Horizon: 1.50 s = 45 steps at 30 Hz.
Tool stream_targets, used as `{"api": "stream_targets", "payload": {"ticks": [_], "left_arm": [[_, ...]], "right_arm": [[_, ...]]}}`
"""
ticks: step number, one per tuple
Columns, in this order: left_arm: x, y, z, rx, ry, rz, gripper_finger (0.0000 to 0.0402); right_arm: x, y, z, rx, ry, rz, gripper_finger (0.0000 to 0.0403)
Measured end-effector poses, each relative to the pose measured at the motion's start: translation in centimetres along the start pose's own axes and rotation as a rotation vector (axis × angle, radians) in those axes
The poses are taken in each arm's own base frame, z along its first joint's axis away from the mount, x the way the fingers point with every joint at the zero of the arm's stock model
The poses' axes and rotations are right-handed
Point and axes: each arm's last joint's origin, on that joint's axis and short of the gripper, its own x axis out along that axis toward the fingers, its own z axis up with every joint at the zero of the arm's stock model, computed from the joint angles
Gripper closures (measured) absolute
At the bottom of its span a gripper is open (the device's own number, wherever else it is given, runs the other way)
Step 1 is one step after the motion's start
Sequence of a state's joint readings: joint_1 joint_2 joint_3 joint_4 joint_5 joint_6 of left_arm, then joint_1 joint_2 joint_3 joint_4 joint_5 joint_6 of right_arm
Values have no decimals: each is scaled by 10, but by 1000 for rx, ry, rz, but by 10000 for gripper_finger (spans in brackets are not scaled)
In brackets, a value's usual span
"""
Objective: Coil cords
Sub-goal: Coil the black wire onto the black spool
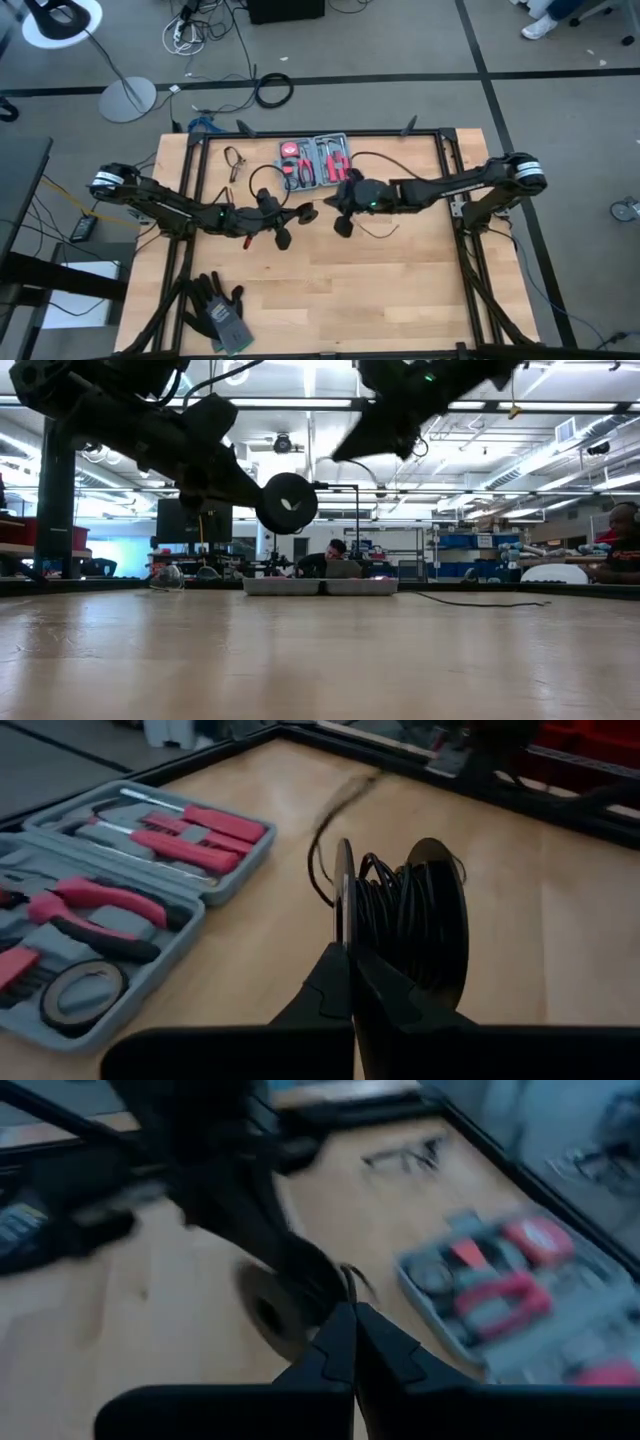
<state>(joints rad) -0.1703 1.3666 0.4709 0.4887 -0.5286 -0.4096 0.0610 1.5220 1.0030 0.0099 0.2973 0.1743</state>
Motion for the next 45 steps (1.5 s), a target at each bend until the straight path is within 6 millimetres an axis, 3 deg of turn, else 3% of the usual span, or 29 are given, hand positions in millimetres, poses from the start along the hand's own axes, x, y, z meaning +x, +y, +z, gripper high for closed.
{"api": "stream_targets", "payload": {"ticks": [4,10,14,21,30,33,38,45], "left_arm": [[0,1,0,-27,-16,36,401],[0,2,1,-59,-39,81,401],[0,2,3,-81,-66,93,401],[-1,0,9,-112,-118,74,401],[-5,-5,4,-119,-125,30,401],[-9,-3,1,-148,-164,10,401],[-14,2,-7,-173,-191,-20,401],[-16,4,-12,-181,-183,-40,401]], "right_arm": [[22,19,12,-77,-10,64,403],[55,44,12,-165,-23,140,403],[71,50,-6,-159,33,142,403],[82,47,-39,-98,160,69,403],[73,38,-79,-22,193,27,386],[69,34,-101,25,151,45,377],[56,24,-122,170,-45,97,364],[42,14,-145,241,-82,129,335]]}}
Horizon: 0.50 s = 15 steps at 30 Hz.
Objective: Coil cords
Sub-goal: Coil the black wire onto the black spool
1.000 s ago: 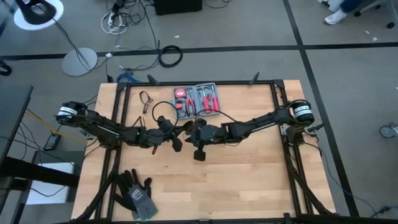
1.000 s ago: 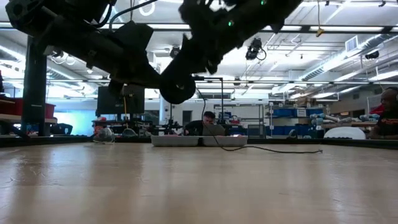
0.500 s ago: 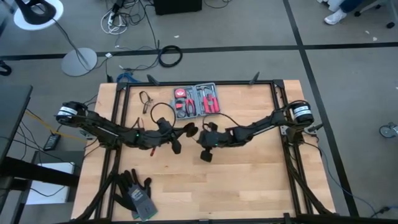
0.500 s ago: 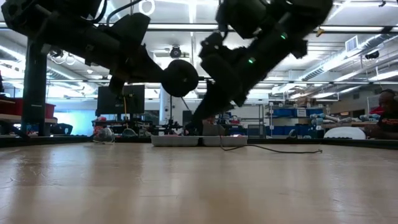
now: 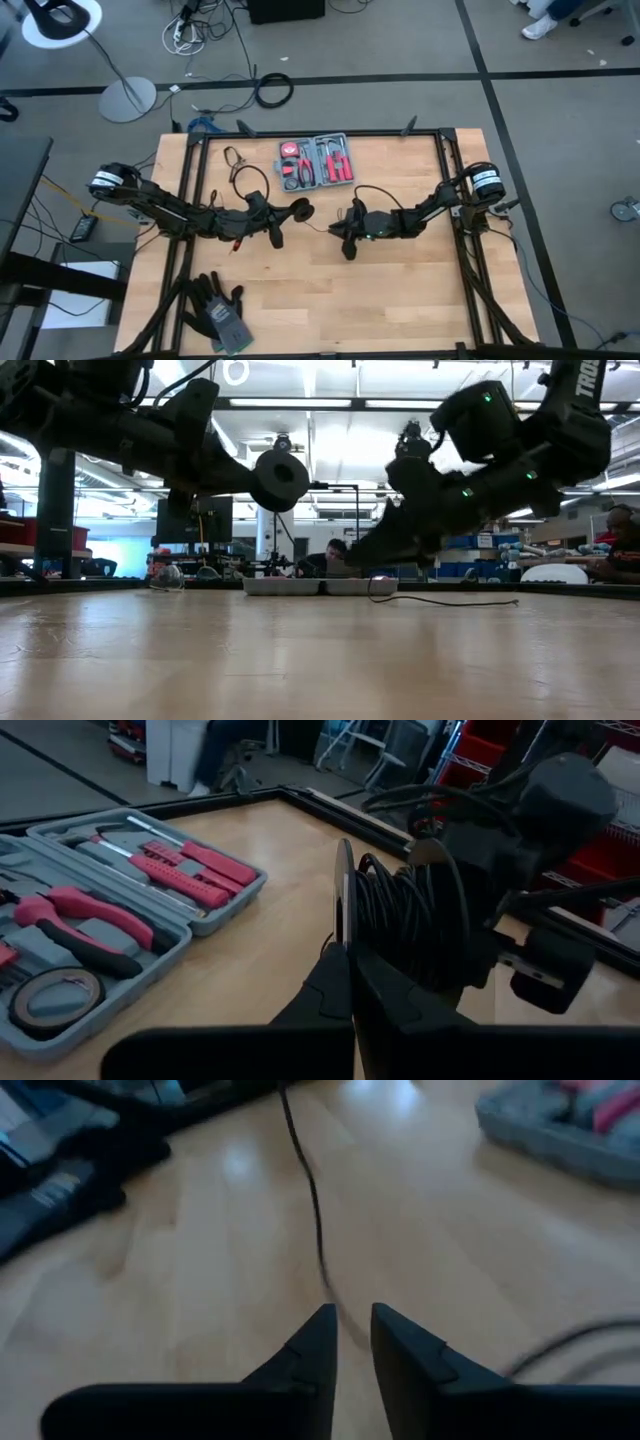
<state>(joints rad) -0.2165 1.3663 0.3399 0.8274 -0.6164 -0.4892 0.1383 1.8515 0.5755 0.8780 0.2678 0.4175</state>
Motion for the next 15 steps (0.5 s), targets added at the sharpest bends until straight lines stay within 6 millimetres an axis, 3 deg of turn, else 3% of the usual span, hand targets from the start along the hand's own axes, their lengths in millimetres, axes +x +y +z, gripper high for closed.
{"api": "stream_targets", "payload": {"ticks": [6,15], "left_arm": [[0,-1,0,-3,-2,-8,401],[0,-1,1,0,-8,-14,401]], "right_arm": [[-1,-1,-2,-18,17,20,286],[9,10,11,-403,-7,20,252]]}}
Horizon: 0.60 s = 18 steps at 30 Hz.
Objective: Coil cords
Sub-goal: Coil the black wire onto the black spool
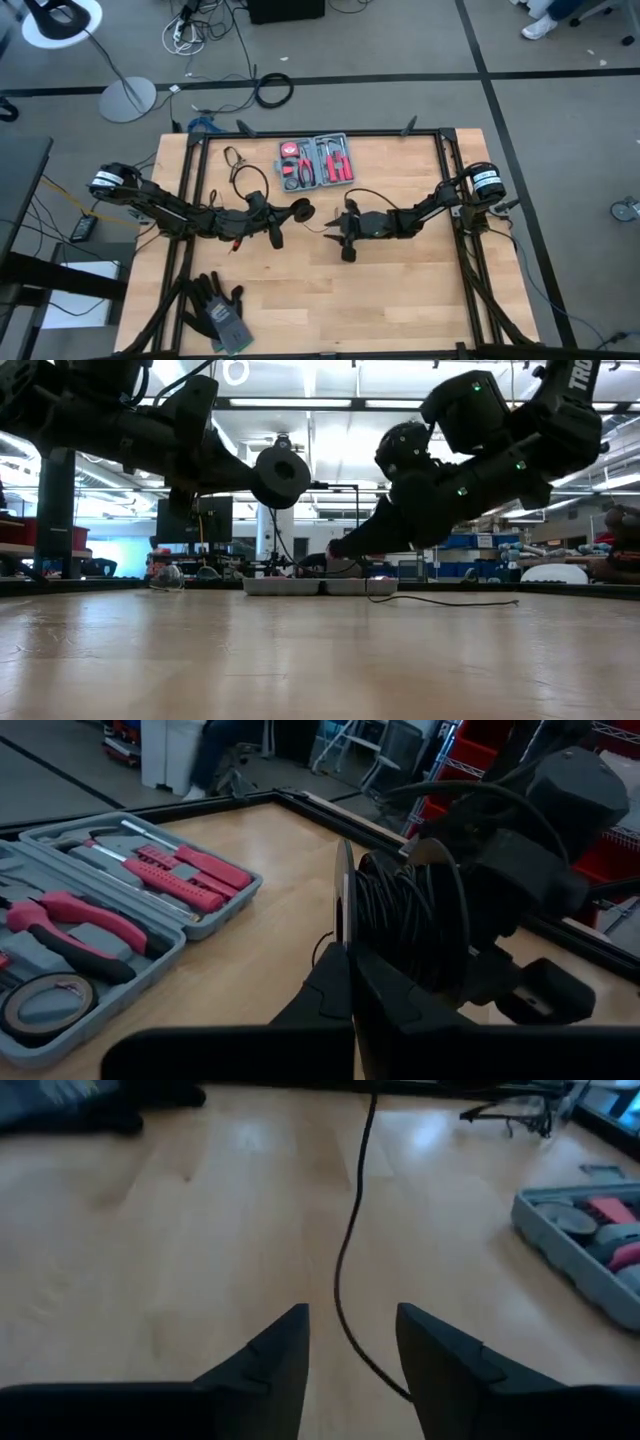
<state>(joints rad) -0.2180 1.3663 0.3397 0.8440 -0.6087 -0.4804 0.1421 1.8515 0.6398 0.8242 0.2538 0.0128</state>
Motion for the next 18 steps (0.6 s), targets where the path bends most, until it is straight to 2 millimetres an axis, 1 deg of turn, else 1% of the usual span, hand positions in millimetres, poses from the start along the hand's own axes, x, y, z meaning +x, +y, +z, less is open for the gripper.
{"api": "stream_targets", "payload": {"ticks": [5,10,12,18], "left_arm": [[0,0,0,-3,3,-11,401],[0,-1,1,-11,-3,-20,401],[0,-3,3,-26,-17,-43,401],[0,-4,6,-39,-38,-71,401]], "right_arm": [[5,1,-3,-107,124,-11,252],[9,1,-4,-153,278,-35,253],[10,1,-3,-160,304,-53,253],[14,0,5,-154,283,-80,253]]}}
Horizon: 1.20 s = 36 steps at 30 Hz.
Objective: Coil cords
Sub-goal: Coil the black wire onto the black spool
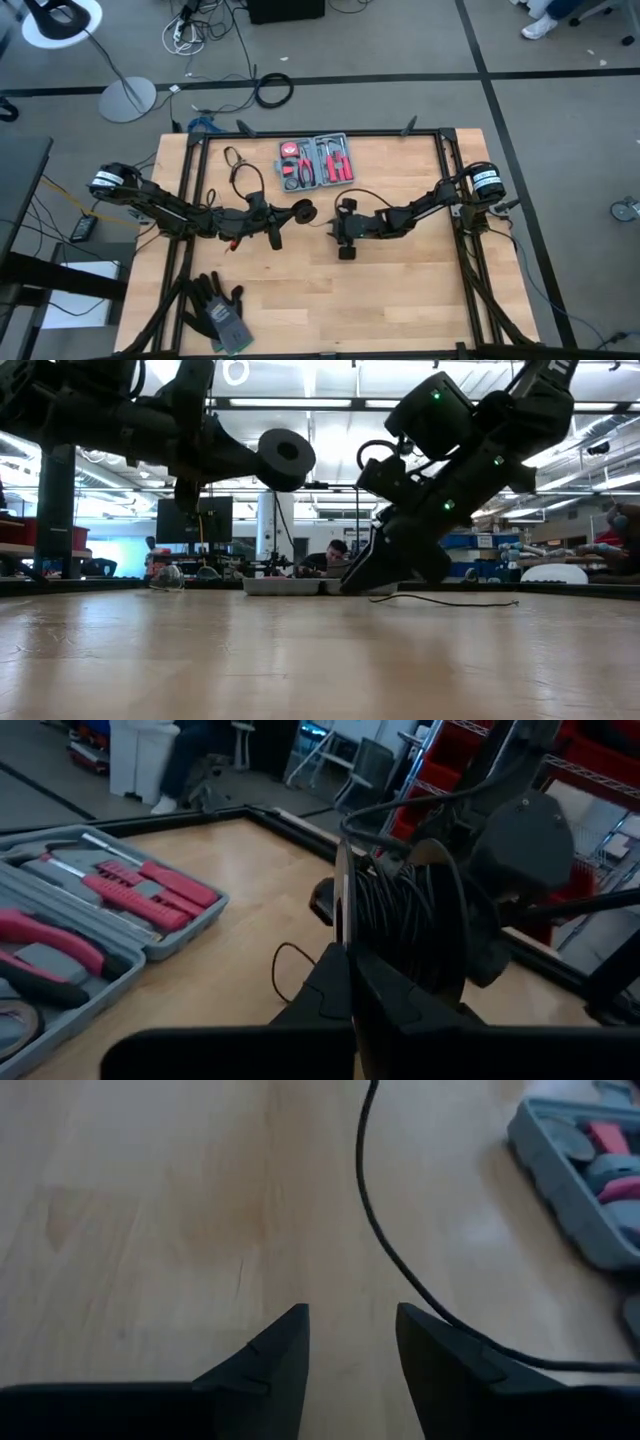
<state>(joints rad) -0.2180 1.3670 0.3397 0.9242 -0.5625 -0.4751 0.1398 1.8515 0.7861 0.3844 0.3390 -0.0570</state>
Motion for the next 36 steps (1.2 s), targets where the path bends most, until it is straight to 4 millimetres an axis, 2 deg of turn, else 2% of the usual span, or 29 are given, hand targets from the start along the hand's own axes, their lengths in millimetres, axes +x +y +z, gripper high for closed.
{"api": "stream_targets", "payload": {"ticks": [7,13,18,24,27,32,36], "left_arm": [[0,1,-3,19,25,13,401],[0,2,-3,22,27,16,401],[0,2,-3,24,30,17,401],[0,3,-5,33,42,24,401],[0,3,-4,32,41,24,401],[0,2,-5,31,41,22,401],[0,2,-5,26,44,17,401]], "right_arm": [[-2,10,22,56,-71,52,253],[-6,20,43,-31,-124,52,253],[-6,19,48,-62,20,16,253],[-11,14,39,35,289,-26,253],[-17,11,19,75,433,-68,253],[-25,10,2,171,485,-121,253],[-43,10,-1,176,472,-199,253]]}}
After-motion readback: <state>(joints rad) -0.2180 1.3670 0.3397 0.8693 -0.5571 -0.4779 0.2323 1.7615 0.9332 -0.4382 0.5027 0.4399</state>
